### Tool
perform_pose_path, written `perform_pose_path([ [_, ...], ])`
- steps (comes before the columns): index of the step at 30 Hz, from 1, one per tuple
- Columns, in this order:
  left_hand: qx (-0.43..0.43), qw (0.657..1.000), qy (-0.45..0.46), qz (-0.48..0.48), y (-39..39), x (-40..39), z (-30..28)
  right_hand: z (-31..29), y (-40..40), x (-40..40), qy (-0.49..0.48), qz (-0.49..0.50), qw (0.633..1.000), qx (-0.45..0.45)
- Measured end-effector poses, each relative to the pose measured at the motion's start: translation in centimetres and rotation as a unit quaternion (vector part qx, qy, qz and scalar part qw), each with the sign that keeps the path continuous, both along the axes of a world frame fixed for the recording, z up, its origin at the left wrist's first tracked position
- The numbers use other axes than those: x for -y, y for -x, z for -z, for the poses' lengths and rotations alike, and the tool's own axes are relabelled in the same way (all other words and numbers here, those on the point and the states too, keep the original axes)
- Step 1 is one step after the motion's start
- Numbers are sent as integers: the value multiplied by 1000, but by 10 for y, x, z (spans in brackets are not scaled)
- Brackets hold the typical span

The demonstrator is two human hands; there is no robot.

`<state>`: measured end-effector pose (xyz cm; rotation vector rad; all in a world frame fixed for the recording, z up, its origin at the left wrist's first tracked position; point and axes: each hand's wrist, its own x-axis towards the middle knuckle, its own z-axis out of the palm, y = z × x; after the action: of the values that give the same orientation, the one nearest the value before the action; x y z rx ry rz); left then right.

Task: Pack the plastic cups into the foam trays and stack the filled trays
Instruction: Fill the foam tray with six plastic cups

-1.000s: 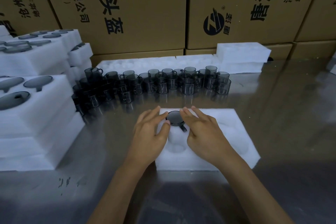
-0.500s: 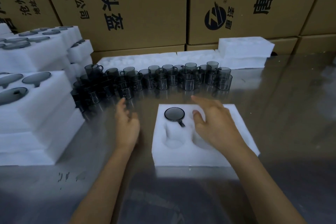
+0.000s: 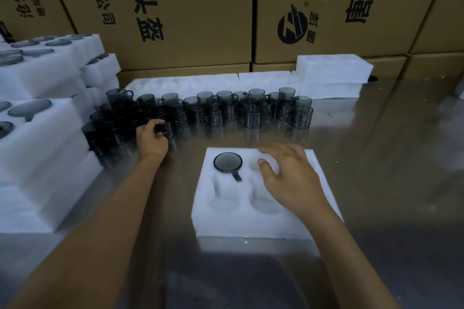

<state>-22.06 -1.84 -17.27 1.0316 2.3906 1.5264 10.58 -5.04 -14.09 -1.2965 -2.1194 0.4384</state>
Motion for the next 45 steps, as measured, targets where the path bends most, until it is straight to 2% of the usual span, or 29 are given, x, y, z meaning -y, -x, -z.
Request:
perform_pose_path([
  [3,-30,999,2,30,3,2,5,0,1,0,-4,1,1000,2],
  [6,-14,998,-12,56,-1,10,6,0,1,-1,-2,3,1000,0],
  [8,18,995,-58,74,-13,19,6,0,0,-1,0,1,1000,0],
  [12,144,970,-169,97,-51,50,0,-3,1,0,-1,-1,1000,2],
  [13,147,969,-169,101,-61,57,-6,-3,1,1,-2,0,1000,2],
  [15,98,975,-154,125,-79,65,-24,-4,1,1,-6,6,1000,-13],
  [16,64,976,-153,143,-88,70,-37,-5,1,2,-7,5,999,-36],
  [18,13,968,-170,185,-112,78,-60,-9,1,3,5,-6,990,-139],
  [21,-39,953,-185,238,-152,91,-72,-20,0,7,77,-57,942,-321],
  [24,-35,946,-180,266,-177,95,-67,-29,-4,11,144,-101,903,-392],
  [26,-14,946,-179,272,-181,94,-64,-32,-8,12,156,-102,898,-399],
  [31,-34,939,-138,313,-186,91,-58,-34,-15,7,152,-59,908,-385],
  [36,-126,931,-53,337,-191,87,-48,-27,-17,1,134,-31,921,-365],
  [45,-106,944,-16,311,-192,80,-45,-21,-15,-2,115,-55,943,-306],
])
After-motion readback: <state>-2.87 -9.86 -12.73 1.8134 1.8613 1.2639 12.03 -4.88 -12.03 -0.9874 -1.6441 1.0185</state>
